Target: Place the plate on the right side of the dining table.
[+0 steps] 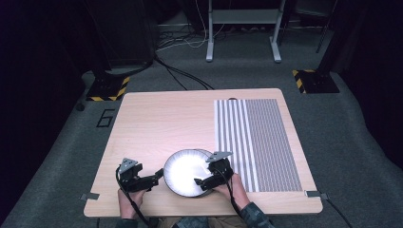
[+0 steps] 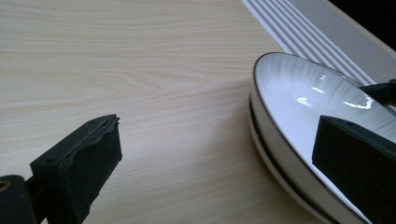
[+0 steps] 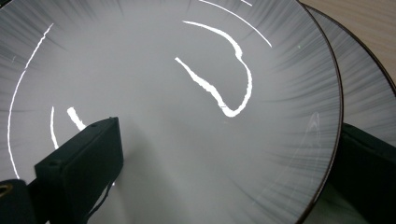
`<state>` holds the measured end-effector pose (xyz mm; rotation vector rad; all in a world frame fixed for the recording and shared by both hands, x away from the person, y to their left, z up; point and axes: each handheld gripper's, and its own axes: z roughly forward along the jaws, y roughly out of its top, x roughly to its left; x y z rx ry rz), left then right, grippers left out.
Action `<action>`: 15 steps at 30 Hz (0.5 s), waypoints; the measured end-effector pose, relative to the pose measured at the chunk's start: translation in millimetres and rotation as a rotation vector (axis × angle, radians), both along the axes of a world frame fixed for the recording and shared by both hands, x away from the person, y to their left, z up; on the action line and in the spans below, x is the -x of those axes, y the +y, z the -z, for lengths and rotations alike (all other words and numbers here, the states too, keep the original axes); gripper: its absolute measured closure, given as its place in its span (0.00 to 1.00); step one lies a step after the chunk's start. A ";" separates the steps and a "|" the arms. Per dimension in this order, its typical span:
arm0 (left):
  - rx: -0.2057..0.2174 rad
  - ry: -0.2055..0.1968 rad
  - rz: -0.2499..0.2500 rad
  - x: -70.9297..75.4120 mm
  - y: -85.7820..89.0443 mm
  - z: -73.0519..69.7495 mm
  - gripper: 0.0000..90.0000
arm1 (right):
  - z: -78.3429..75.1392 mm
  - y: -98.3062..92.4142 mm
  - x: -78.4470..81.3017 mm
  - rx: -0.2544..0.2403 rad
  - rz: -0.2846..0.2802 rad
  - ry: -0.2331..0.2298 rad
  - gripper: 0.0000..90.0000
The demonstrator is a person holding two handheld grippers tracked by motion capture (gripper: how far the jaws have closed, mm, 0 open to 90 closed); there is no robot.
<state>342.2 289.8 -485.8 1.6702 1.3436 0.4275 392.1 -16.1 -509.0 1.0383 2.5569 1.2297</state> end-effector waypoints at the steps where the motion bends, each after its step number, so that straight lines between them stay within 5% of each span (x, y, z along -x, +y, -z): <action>1: 0.000 0.000 0.000 0.0 0.0 0.0 0.01 | 0.0 0.0 0.0 0.000 0.000 0.000 0.02; 6: -0.015 0.012 0.063 -2.3 -16.3 -1.0 0.02 | -0.1 0.0 -0.5 0.002 -0.004 -0.003 0.02; 15: 0.002 0.059 0.144 -5.5 -32.2 8.2 0.28 | -0.6 -3.0 -0.6 -0.006 0.015 -0.010 0.10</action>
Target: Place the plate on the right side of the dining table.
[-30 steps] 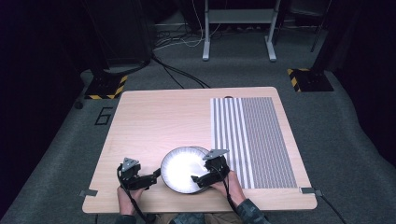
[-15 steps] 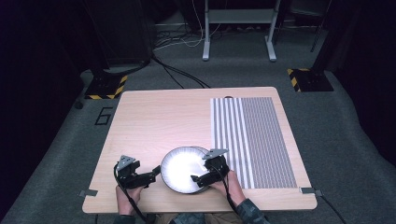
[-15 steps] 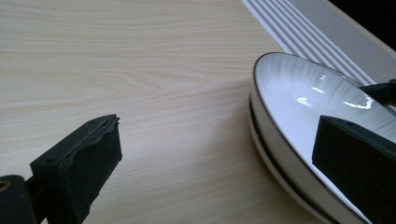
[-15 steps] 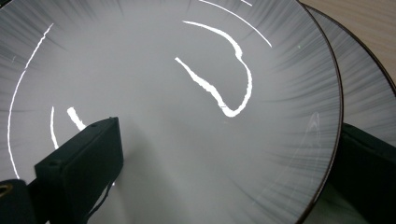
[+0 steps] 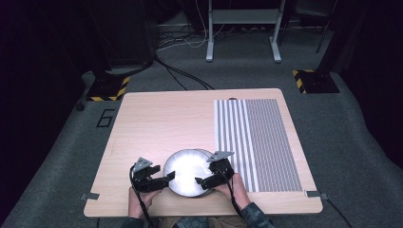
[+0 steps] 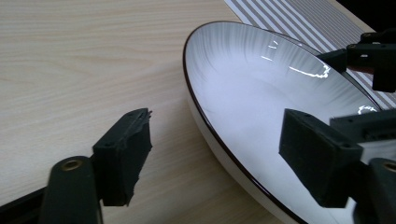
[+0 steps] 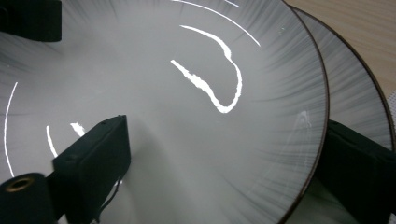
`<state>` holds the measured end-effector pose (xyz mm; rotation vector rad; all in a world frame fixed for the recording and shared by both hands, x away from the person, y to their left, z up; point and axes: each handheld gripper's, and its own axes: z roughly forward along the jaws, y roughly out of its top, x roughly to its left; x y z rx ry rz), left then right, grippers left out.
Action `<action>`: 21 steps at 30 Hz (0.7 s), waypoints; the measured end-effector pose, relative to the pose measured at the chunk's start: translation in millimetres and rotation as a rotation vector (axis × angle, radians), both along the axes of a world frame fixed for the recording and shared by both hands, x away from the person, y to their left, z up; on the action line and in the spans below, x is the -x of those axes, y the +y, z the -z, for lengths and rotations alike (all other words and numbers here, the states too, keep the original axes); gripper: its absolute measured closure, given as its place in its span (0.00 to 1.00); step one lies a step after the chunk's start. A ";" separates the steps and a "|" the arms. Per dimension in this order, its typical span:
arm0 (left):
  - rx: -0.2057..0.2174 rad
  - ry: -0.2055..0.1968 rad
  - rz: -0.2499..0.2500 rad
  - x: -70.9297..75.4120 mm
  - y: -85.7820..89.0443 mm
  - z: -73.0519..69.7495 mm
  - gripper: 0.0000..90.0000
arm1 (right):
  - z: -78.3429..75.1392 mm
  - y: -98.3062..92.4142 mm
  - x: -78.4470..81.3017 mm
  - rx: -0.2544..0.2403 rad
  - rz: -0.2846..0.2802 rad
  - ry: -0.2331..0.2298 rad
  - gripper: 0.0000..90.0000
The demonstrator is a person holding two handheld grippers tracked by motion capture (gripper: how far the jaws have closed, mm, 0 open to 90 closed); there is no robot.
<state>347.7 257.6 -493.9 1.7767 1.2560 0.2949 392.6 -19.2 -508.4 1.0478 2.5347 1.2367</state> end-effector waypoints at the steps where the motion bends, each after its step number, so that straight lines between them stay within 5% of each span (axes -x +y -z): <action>1: -0.006 0.006 0.008 -0.4 -0.6 0.8 0.31 | -0.3 -1.6 -0.2 -0.007 0.010 0.004 0.14; 4: -0.012 0.041 0.011 -2.5 -5.0 6.2 0.48 | -0.1 -7.8 -1.4 -0.035 0.043 0.001 0.28; 8: 0.039 0.047 0.031 -3.0 -8.3 8.8 0.59 | -0.4 -13.8 -4.2 -0.047 0.084 -0.001 0.45; 21: 0.053 0.068 -0.034 -2.1 -12.6 8.3 0.63 | 0.1 -20.4 -8.4 -0.090 0.152 0.047 0.67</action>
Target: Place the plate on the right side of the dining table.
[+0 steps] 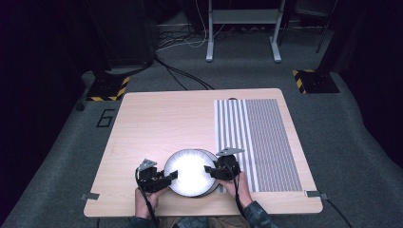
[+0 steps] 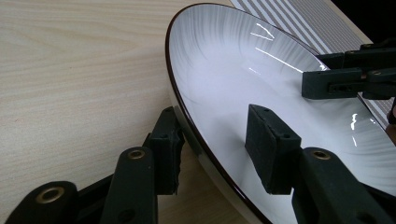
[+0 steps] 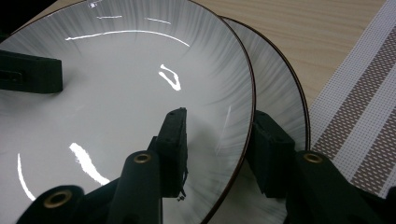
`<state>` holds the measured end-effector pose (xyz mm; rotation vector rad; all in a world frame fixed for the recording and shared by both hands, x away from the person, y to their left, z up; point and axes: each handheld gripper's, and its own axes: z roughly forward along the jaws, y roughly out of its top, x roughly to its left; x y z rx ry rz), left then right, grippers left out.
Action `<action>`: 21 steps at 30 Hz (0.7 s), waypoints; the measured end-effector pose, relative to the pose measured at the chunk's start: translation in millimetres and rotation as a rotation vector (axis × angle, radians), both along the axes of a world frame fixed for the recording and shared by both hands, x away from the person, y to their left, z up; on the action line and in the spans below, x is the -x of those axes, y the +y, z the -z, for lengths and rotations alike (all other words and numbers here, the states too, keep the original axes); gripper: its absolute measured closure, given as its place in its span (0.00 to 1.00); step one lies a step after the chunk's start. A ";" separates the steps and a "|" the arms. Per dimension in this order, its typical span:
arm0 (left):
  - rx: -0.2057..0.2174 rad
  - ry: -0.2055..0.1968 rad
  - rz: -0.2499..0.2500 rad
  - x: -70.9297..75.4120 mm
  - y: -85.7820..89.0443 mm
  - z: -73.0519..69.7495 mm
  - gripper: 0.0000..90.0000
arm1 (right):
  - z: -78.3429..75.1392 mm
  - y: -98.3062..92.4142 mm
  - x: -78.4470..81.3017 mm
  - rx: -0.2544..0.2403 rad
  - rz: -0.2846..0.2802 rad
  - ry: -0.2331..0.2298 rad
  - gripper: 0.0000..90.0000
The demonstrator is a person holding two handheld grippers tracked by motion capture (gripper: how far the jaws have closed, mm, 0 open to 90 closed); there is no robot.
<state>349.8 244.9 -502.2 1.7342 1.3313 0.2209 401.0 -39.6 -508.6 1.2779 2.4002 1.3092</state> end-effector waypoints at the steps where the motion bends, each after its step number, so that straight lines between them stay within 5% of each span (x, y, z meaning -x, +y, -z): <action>1: -0.002 0.000 -0.008 0.2 -1.0 -0.2 0.63 | 0.3 -0.4 -0.1 -0.005 0.005 0.000 0.67; 21: -0.022 -0.025 -0.054 1.8 -9.6 -3.9 0.64 | 0.3 -7.9 -1.2 -0.093 0.057 0.024 0.74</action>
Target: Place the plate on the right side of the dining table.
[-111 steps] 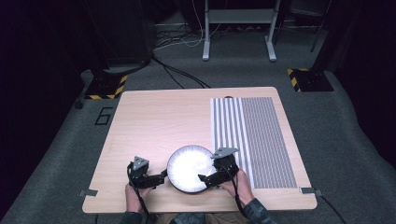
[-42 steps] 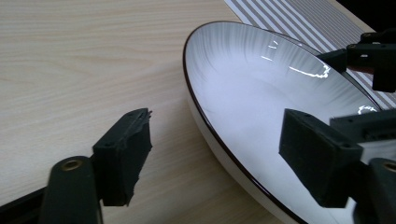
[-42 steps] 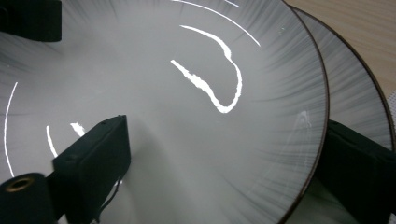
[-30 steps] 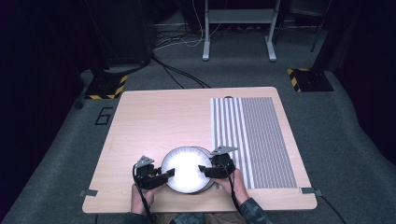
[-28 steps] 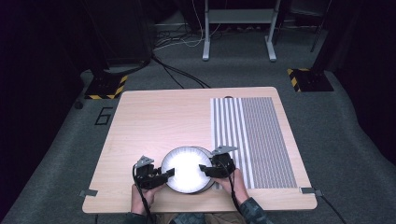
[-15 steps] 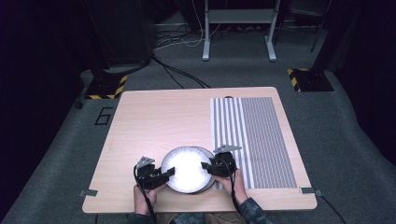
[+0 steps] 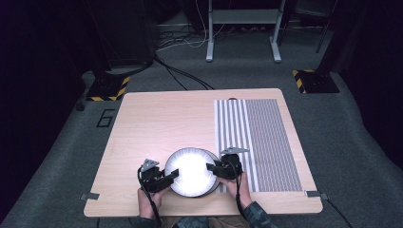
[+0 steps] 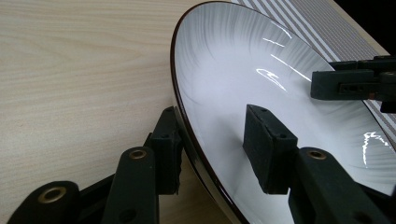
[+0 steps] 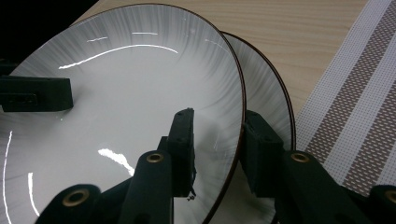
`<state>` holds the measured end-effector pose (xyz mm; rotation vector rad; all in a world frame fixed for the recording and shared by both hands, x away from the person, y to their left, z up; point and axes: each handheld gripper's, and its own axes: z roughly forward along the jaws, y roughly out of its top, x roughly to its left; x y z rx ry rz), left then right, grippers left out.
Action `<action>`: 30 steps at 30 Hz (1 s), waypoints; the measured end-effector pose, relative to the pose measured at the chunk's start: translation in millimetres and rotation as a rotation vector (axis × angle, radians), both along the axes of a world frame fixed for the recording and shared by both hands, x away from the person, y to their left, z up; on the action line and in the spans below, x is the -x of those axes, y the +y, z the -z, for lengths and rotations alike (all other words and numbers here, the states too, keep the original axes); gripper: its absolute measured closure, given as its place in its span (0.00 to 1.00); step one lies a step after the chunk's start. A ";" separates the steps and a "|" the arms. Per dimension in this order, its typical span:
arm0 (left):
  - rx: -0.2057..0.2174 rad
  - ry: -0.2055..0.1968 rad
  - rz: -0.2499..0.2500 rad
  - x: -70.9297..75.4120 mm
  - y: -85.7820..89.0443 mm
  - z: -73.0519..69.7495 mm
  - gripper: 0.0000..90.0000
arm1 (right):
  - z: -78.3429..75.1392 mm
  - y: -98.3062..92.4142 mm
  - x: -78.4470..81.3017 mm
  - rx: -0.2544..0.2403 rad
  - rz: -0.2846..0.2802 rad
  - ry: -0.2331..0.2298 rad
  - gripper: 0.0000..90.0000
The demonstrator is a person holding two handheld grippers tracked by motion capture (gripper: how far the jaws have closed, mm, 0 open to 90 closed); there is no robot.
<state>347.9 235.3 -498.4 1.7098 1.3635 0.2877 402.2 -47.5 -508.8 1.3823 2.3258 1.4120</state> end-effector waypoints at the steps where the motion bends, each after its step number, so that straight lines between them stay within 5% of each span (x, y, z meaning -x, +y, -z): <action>1: 0.002 0.001 -0.002 -0.3 -0.3 -0.6 0.64 | -1.1 -0.5 0.6 -0.001 0.002 0.000 0.74; 14: -0.008 -0.050 -0.038 -0.1 -1.3 -9.9 0.67 | -13.9 -0.7 5.1 -0.042 0.030 -0.057 0.77; 30: 0.000 -0.092 -0.049 -3.0 -5.4 -19.7 0.77 | -19.0 -9.1 3.4 -0.098 0.065 -0.057 0.80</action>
